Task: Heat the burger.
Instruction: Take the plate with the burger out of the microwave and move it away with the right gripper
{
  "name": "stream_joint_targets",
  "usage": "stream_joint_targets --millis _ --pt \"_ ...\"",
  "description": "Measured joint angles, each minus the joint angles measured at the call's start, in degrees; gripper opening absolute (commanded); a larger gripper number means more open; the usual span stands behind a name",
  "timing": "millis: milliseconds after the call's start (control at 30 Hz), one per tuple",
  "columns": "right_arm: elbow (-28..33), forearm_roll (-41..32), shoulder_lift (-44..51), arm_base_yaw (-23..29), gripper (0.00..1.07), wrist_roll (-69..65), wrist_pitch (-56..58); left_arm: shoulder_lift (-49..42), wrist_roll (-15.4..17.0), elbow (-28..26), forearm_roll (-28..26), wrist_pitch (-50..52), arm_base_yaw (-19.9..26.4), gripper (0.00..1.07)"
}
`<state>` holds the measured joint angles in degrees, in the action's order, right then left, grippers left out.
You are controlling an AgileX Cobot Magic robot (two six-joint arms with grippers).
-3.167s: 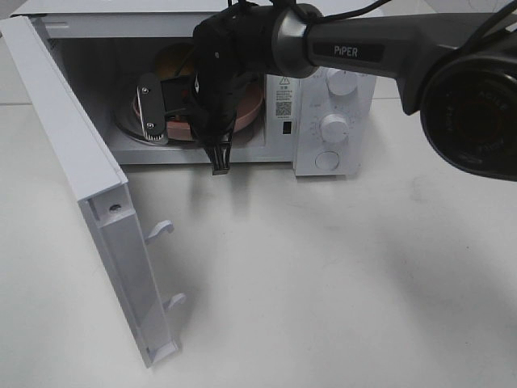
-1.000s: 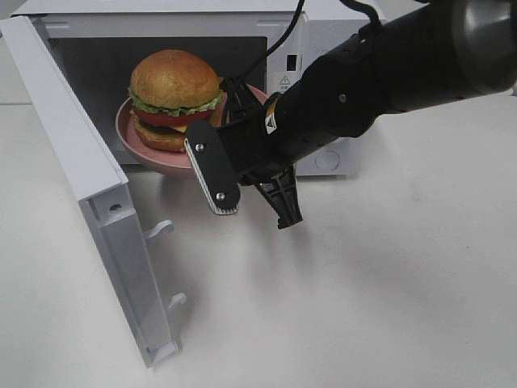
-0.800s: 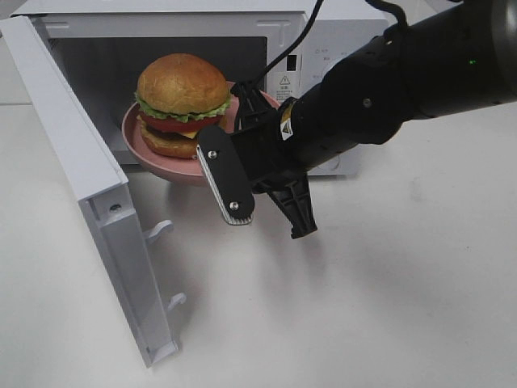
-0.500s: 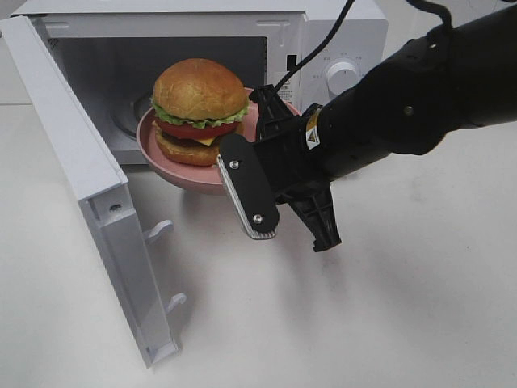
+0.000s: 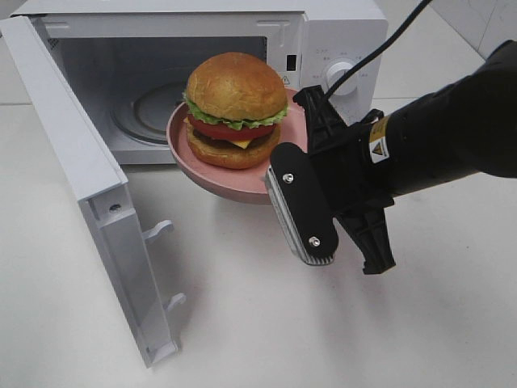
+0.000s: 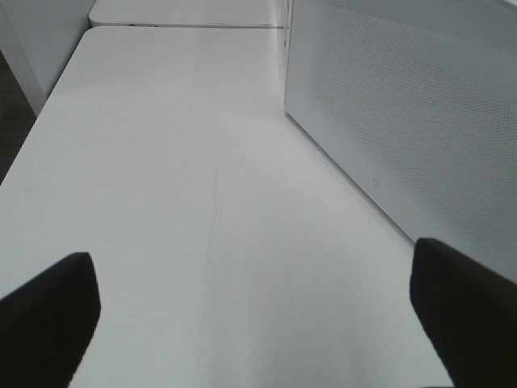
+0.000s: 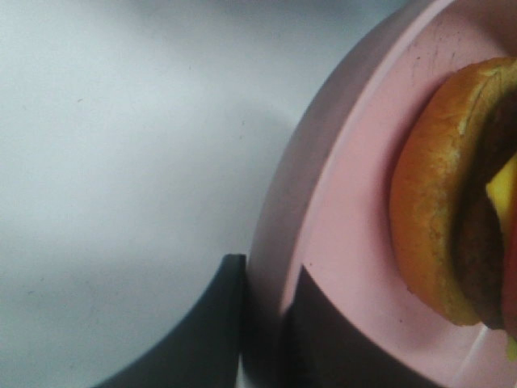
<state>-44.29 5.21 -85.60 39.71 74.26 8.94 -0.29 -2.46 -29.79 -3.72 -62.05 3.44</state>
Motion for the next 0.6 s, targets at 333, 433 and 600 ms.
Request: stream_joint_targets --millis 333,433,600 --pt "7.05 -0.17 8.31 -0.11 0.00 -0.29 1.95 0.00 0.00 0.00 0.00 0.00 0.00 0.98" --pt "9.51 -0.17 12.20 -0.11 0.00 -0.29 3.95 0.00 0.00 0.00 0.00 0.00 0.00 0.98" --pt "12.89 -0.17 17.59 -0.11 0.00 -0.29 5.50 0.00 0.00 0.00 0.00 0.00 0.00 0.98"
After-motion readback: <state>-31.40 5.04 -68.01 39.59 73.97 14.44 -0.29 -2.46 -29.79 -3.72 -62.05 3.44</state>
